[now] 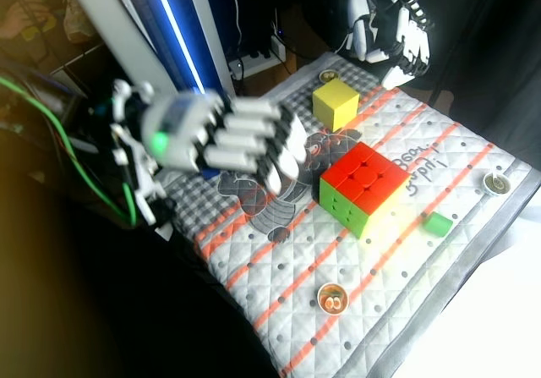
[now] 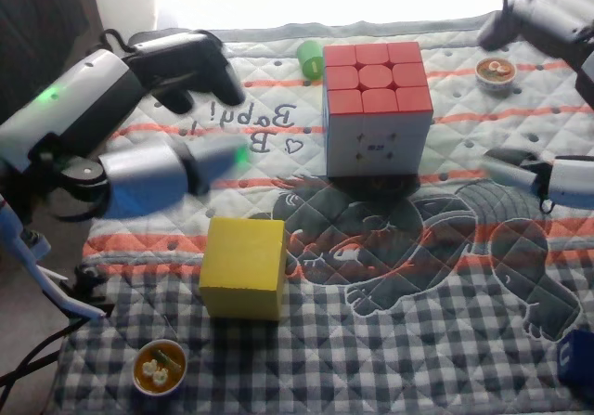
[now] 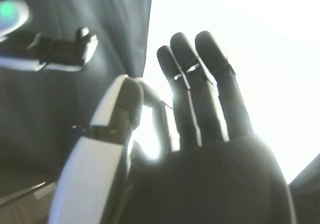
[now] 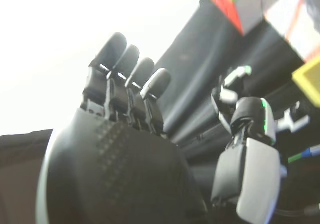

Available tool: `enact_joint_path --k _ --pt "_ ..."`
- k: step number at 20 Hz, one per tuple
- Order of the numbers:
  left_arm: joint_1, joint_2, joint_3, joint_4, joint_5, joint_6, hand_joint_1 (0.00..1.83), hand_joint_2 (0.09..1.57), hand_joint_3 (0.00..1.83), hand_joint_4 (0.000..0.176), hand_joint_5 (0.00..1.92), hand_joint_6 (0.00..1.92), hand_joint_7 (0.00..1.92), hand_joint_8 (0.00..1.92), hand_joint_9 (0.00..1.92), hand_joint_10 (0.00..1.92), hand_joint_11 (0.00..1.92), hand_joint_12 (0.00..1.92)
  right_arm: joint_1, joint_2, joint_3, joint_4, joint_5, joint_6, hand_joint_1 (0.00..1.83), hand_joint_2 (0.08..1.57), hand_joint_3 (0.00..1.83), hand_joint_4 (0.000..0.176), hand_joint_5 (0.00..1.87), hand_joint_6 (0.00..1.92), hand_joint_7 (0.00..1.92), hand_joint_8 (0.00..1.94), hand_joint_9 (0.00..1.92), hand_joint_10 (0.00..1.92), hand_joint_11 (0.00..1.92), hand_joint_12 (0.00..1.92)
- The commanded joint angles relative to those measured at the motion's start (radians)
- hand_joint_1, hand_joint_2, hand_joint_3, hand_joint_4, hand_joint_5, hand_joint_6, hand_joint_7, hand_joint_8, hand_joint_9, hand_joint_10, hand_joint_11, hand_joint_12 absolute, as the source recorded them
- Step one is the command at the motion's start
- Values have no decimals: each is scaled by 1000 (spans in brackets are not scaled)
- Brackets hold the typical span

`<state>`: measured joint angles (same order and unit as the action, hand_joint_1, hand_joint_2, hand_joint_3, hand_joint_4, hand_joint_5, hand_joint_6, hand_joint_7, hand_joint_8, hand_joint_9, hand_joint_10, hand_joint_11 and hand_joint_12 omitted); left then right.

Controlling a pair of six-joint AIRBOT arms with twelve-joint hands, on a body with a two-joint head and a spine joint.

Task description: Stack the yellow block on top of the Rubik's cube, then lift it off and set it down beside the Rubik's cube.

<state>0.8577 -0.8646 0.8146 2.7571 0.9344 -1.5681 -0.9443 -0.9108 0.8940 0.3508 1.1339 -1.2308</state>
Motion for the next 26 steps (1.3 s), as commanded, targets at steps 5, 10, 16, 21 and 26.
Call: enact_joint_path --k 5,10,16,21,26 --pt "-17 3 -6 32 100 -7 1048 864 366 0 471 41 319 536 74 1096 0 1526 30 -9 4 -16 92 -54 1014 897 5 0 618 173 678 49 512 387 11 1551" --pt "14 22 -24 27 55 -7 815 777 389 0 242 0 95 104 0 252 0 847 29 -9 4 -8 92 -54 932 1016 4 0 552 158 663 66 364 713 0 1431" --pt "20 36 -29 57 -76 -7 664 797 25 79 242 4 123 5 105 61 0 1002 29 -9 0 10 94 -54 872 1020 10 0 432 1087 499 1179 391 1370 161 1793" --pt "20 41 -30 88 -200 -7 672 770 1 102 264 2 134 1 128 50 0 1218 29 -9 0 10 95 -54 889 1032 20 0 427 1037 452 1102 342 1284 97 1753" --pt "-8 30 6 109 -345 -7 653 782 4 128 291 1 176 3 133 31 0 1121 29 -8 2 9 95 -54 906 1022 20 0 467 996 536 1079 415 1302 152 1759"
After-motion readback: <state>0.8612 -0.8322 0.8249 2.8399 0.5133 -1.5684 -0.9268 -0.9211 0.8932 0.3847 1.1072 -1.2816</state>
